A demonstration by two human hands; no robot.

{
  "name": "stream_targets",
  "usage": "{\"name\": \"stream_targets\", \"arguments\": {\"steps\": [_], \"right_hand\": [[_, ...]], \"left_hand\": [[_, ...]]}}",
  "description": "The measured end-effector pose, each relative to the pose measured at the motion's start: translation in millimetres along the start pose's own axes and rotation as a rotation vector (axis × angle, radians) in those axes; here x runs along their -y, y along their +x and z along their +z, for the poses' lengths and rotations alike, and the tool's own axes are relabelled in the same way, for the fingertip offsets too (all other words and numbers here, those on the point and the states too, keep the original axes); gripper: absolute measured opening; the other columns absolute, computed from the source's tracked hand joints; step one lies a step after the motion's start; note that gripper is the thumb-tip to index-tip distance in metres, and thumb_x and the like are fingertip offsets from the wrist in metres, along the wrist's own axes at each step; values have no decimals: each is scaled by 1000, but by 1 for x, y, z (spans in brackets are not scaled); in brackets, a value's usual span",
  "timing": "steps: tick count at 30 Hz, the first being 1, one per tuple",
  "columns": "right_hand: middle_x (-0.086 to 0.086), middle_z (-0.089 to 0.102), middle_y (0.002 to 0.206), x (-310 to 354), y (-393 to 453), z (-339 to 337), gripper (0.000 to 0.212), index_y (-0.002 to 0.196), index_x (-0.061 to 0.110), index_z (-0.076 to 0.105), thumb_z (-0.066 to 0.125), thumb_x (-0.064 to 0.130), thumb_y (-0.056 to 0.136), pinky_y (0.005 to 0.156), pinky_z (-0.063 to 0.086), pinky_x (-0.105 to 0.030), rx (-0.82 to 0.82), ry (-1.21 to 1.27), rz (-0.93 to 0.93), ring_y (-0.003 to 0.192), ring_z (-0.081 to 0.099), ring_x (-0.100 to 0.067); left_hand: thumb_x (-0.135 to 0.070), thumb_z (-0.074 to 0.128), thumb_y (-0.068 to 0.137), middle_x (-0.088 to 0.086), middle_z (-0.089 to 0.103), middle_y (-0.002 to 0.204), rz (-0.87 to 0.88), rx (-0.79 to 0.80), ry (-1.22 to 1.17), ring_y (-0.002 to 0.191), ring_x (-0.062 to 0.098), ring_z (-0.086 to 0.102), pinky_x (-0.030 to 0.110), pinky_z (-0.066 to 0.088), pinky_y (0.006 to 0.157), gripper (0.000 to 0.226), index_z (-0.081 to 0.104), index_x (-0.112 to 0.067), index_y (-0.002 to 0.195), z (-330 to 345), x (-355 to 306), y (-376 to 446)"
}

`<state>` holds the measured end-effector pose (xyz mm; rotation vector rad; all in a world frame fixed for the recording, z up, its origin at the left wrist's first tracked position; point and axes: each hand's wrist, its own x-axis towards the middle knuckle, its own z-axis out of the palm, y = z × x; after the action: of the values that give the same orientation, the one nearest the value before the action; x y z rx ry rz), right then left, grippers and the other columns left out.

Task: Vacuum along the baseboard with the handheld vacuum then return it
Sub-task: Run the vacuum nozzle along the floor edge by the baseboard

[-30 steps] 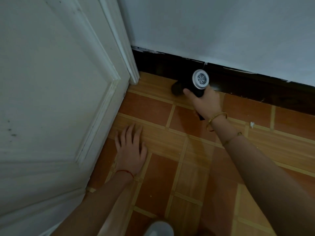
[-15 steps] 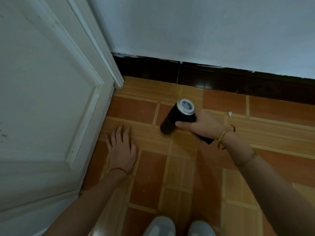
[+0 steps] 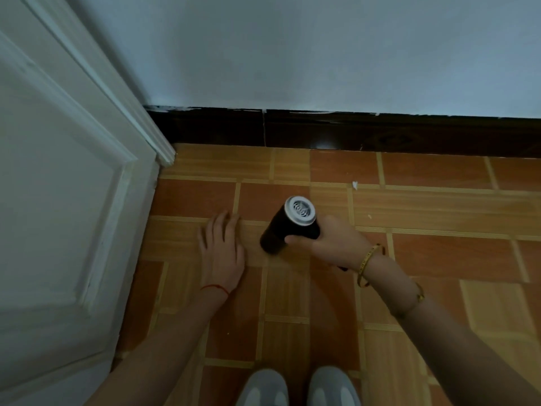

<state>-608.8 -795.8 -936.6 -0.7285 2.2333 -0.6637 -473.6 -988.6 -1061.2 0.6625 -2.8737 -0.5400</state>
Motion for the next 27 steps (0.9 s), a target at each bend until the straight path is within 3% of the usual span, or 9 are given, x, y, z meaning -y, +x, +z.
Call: {"name": "stream_targets", "arguments": {"steps": [3,5,9,14,17,21,27], "right_hand": [[9,62,90,-26,2,-3,52,119,19,52,61,55,83,65,49,-20,-316,3,108,83,61,-9],[7,61,88,-42,5,-12,58,123,14,51,61,55,83,58,47,-19,-452,6,192,78,60,-9],[11,56,67,-67,2,-34,51,112,11,56,60,53,84,49,37,-15,-499,29,199,58,54,-2],[5,62,80,-93,-11,-52,55,120,11,52,61,52,84,51,38,-14,-742,117,239,67,62,-14],[2,65,85,-108,-12,-60,61,125,10,50,61,54,84,52,40,-16,-765,85,290,73,65,-18],[5,61,83,-110,-3,-58,58,124,11,51,62,52,85,52,36,-13,-650,34,250,72,62,-14],[-8,67,109,-110,10,-66,65,133,11,44,64,48,84,66,42,-24,-733,88,293,96,64,-24]], "left_hand": [[-24,32,91,12,41,149,44,12,-19,143,30,31,62,21,117,55,43,-15,144,6,-16,7],[-24,32,90,12,42,149,69,20,-30,142,31,31,62,19,118,56,44,-15,144,11,-28,12],[-27,32,89,11,40,150,123,62,-62,143,29,28,62,15,120,57,44,-16,143,23,-56,23],[-28,34,91,11,37,153,178,117,-48,145,29,25,65,12,118,56,43,-16,146,42,-90,36],[-32,36,95,12,37,153,175,127,7,145,31,26,68,9,117,53,43,-17,146,52,-98,35],[-37,34,99,11,36,155,169,126,74,146,31,26,68,10,117,53,41,-19,148,55,-97,34],[-39,32,99,11,38,155,177,118,95,145,32,28,68,11,117,53,42,-18,147,51,-100,33]]}}
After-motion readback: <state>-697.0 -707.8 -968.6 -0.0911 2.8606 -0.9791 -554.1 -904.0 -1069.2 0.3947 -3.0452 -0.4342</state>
